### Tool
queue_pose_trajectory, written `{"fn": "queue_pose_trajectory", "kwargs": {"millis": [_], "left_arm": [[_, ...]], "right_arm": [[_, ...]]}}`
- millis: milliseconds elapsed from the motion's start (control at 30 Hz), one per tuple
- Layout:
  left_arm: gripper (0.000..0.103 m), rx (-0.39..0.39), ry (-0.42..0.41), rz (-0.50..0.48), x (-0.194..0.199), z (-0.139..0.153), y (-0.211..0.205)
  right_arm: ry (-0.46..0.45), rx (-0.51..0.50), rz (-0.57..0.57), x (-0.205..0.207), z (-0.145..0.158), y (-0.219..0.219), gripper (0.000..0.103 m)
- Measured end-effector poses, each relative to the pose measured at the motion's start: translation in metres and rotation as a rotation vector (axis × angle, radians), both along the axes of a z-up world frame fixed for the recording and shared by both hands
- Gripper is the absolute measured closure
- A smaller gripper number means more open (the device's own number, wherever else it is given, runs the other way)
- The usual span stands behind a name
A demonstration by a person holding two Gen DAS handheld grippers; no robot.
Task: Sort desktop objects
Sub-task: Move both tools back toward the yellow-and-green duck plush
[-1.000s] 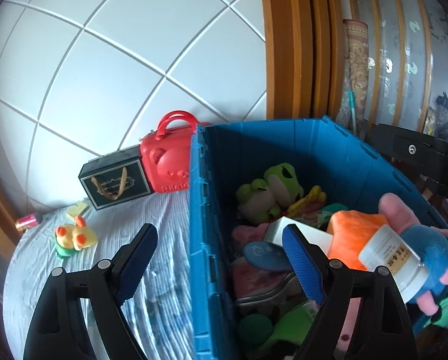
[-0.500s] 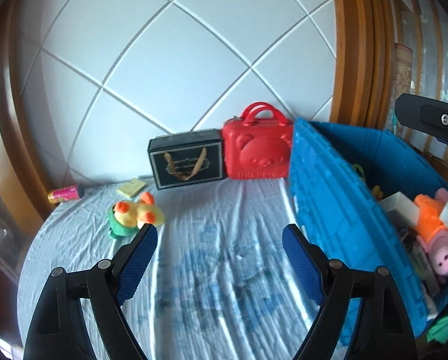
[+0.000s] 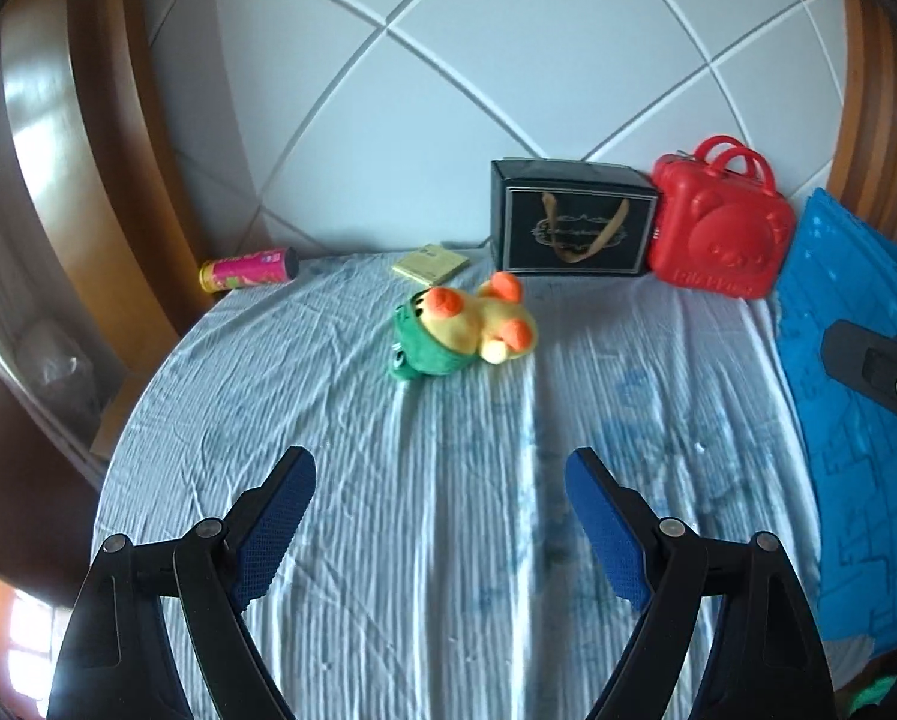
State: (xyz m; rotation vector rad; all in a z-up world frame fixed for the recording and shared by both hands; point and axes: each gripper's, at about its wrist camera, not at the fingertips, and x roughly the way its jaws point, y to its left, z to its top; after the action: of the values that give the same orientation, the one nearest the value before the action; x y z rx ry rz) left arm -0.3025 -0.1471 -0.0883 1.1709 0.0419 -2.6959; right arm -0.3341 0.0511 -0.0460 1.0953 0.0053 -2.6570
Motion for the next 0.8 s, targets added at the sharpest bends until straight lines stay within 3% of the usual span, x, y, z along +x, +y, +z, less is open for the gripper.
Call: {"fn": "queue_pose_trajectory", "kwargs": {"millis": [200, 567, 800], "left_arm": [[0.017, -0.003, -0.045, 0.040, -0.039, -0.020, -0.026], [0.017, -0.023, -0.175, 0.077, -0.131, -0.068, -0.056], [0.017, -0.003, -0.183, 0.027, -0.191, -0.116, -0.075]], "right_arm": [[-0.061, 0.018, 0.054, -0.043, -0.029, -0.041, 0.000], [-0.211, 0.023, 0.085, -0.147, -0.096, -0.079, 0.000], [-0.283, 0.024, 0.116, -0.214, -0.138, -0.097, 0.000]]}}
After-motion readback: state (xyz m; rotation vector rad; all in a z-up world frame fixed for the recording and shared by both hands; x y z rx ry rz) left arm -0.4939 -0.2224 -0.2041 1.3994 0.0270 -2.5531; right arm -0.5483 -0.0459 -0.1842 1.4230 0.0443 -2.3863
